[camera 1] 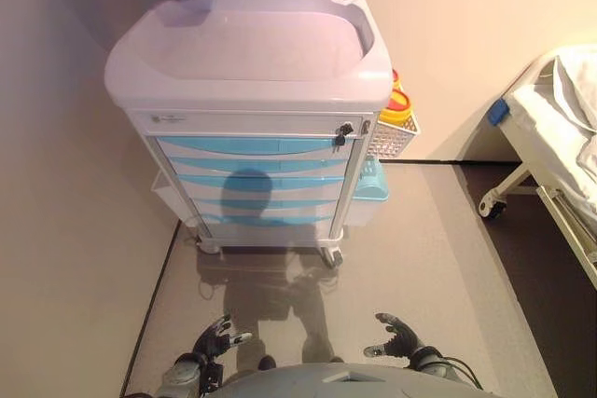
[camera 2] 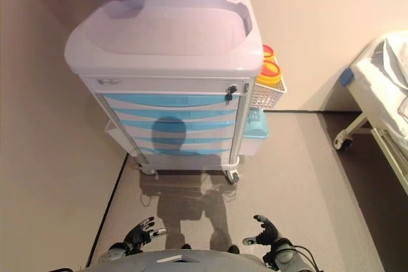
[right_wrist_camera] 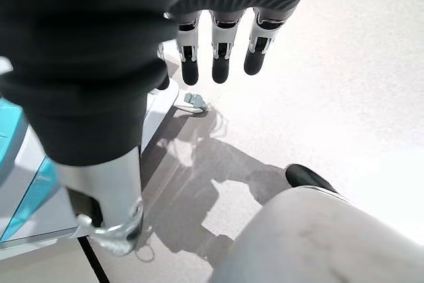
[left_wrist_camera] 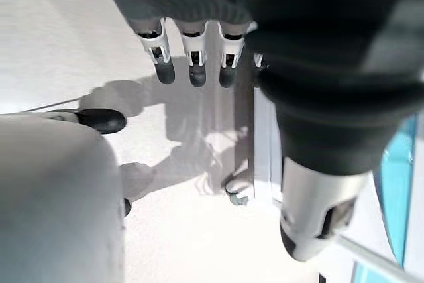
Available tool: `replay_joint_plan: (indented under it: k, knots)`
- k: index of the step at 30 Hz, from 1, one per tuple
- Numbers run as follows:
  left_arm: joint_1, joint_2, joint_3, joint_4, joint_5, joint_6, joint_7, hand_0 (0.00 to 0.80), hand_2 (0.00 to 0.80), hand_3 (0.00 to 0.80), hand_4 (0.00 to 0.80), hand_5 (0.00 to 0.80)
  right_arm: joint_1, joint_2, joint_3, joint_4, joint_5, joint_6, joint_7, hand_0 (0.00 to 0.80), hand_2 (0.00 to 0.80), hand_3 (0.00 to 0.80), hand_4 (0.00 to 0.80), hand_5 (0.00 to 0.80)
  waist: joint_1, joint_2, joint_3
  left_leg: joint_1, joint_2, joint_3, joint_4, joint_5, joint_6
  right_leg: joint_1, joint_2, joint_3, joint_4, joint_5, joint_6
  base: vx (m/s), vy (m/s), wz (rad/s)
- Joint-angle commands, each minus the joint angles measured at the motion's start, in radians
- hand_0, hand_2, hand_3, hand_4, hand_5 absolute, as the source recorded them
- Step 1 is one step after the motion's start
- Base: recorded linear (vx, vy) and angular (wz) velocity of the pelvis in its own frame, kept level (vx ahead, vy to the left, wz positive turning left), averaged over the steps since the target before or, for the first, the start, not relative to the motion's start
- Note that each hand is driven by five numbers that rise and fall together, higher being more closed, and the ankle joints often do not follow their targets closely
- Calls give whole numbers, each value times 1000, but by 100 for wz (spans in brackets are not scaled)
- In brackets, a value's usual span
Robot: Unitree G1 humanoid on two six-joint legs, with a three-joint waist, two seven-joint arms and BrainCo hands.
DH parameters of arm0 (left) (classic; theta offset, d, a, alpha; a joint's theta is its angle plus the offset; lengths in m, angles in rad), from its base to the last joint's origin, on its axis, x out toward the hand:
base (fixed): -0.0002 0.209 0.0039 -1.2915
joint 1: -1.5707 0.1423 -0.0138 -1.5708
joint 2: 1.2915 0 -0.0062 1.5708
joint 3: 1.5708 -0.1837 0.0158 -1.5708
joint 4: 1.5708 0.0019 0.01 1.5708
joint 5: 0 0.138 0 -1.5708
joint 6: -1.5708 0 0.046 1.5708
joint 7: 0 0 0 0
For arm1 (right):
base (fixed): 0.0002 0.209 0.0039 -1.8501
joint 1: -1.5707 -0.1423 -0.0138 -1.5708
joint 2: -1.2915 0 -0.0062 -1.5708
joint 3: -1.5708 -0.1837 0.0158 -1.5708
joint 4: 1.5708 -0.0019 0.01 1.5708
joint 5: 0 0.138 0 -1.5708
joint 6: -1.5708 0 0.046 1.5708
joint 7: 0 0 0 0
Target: Open the drawer and pick up the medicine
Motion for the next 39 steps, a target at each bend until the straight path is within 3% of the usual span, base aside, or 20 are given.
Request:
replay_joint_plan:
  k: [1, 6, 13, 20, 27, 34, 39]
  knots:
    - [-92, 11, 43, 36, -139, -11, -35, 0, 0, 0, 0, 0, -35, -13, 47, -42, 4, -10, 1, 0, 0, 0, 0, 0, -8, -21, 58, -20, -44, 58, 44, -104, 42, -45, -26, 6, 73, -8, 56, -3, 80, -10]
    - [-161, 23, 56, 6, -285, -25, -52, 0, 0, 0, 0, 0, -62, -43, 60, -69, 58, -15, -12, 0, 0, 0, 0, 0, -24, -7, 110, -78, -47, 66, 83, -108, 53, -121, -37, 26, 120, -7, 51, -29, 88, -15]
    - [-304, 33, 82, -109, -518, -96, -11, 0, 0, 0, 0, 0, -131, -91, 85, -226, 124, 21, -52, 0, 0, 0, 0, 0, -81, -6, 251, -295, -68, 108, 307, -142, 70, -339, -52, 99, 300, -25, 47, -124, 120, -21]
    - [-461, 105, 135, -221, -880, -141, -138, 0, 0, 0, 0, 0, -161, -110, 114, -285, 203, 3, -88, 0, 0, 0, 0, 0, -112, -51, 321, -459, -58, 145, 472, -200, 88, -487, -29, 169, 377, -17, 44, -67, 32, -24]
    - [-677, 212, 173, -281, -1197, -139, -297, 0, 0, 0, 0, 0, -161, -98, 155, -281, 221, -18, -86, 0, 0, 0, 0, 0, -137, -105, 351, -560, -35, 165, 564, -244, 93, -558, -1, 200, 390, -1, 40, -7, -27, -13]
    - [-725, 232, 184, -286, -1264, -140, -337, 0, 0, 0, 0, 0, -161, -93, 164, -275, 212, -32, -90, 0, 0, 0, 0, 0, -142, -113, 356, -580, -34, 166, 588, -256, 93, -569, 4, 204, 391, 1, 38, 5, -2, -9]
    - [-930, 332, 202, -277, -1440, -159, -401, 0, 0, 0, 0, 0, -166, -93, 196, -276, 237, -76, -107, 0, 0, 0, 0, 0, -165, -137, 364, -621, -28, 178, 668, -306, 91, -588, 11, 213, 395, 3, 28, 36, 5, -1]
